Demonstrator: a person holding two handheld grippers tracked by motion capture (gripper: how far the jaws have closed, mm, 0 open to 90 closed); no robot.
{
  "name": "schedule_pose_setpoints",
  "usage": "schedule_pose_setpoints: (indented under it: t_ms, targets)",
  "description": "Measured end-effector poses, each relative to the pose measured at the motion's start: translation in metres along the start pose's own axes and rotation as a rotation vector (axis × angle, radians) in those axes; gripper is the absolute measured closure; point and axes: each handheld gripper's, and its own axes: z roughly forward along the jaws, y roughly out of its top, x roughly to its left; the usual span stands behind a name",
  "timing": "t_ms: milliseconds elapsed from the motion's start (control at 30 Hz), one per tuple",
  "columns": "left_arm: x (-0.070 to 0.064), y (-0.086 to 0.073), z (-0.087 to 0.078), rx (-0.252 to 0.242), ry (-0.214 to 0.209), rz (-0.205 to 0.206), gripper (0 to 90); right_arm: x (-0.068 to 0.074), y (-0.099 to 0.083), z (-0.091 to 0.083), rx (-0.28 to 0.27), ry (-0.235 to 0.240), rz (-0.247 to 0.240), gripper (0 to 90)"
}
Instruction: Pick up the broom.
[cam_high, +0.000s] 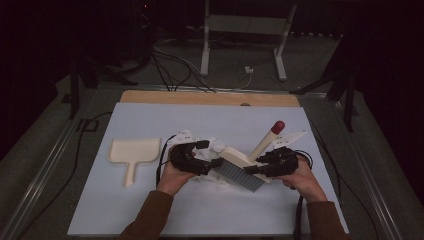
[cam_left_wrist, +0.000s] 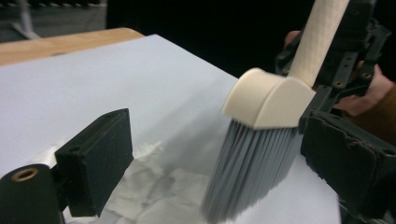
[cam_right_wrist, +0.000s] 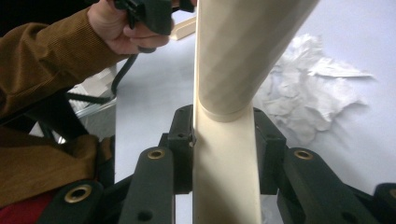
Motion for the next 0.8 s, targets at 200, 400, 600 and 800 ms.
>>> schedule_pose_setpoints:
  t_ms: [200,400,600,800]
  targets:
    - [0.001,-0.001,-0.010,0.007,0.068,0.014,7.7,0.001,0.000,-0.006,-0.021,-0.039,0.019,67.6]
    - [0.005,-0.004,-0.022,-0.004,0.124,0.001,5.9,0.001,0.002,-0.013,-0.047,-0.081,0.048,67.6]
    - [0.008,-0.009,-0.036,-0.016,0.187,0.000,4.2,0.002,0.004,-0.021,-0.068,-0.131,0.092,67.6]
    - [0.010,-0.016,-0.048,-0.011,0.247,-0.001,3.4,0.000,0.003,-0.028,-0.097,-0.180,0.131,67.6]
